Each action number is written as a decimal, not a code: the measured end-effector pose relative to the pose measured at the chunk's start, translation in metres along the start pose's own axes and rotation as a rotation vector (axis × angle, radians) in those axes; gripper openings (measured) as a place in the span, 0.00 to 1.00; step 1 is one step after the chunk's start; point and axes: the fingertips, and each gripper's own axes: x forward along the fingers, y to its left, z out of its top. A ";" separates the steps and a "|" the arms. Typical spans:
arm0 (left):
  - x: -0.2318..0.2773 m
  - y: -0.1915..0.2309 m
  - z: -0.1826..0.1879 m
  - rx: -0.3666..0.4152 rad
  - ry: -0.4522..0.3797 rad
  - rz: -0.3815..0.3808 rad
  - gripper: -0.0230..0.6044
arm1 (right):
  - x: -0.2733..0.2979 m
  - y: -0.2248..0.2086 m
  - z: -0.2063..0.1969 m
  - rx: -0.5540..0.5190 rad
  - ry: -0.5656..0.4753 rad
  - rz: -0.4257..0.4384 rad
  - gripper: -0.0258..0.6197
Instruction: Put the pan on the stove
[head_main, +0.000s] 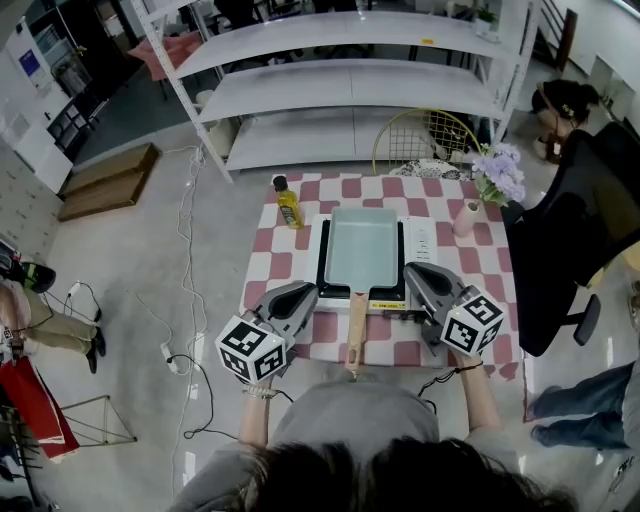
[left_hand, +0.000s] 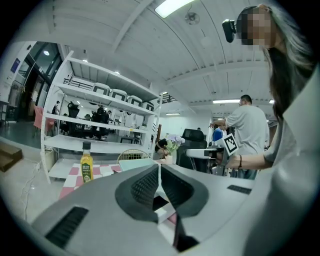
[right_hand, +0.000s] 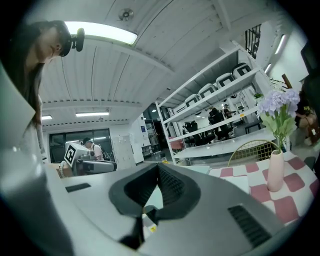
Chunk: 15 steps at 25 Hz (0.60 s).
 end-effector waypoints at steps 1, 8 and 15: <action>0.000 0.000 0.000 0.001 0.002 0.001 0.09 | 0.000 -0.001 -0.001 0.000 0.002 -0.001 0.08; 0.004 0.000 -0.005 -0.007 0.011 0.005 0.10 | -0.002 -0.006 -0.005 0.012 0.009 -0.007 0.08; 0.007 0.002 -0.007 -0.009 0.006 0.010 0.10 | -0.003 -0.010 -0.007 0.009 0.008 -0.011 0.08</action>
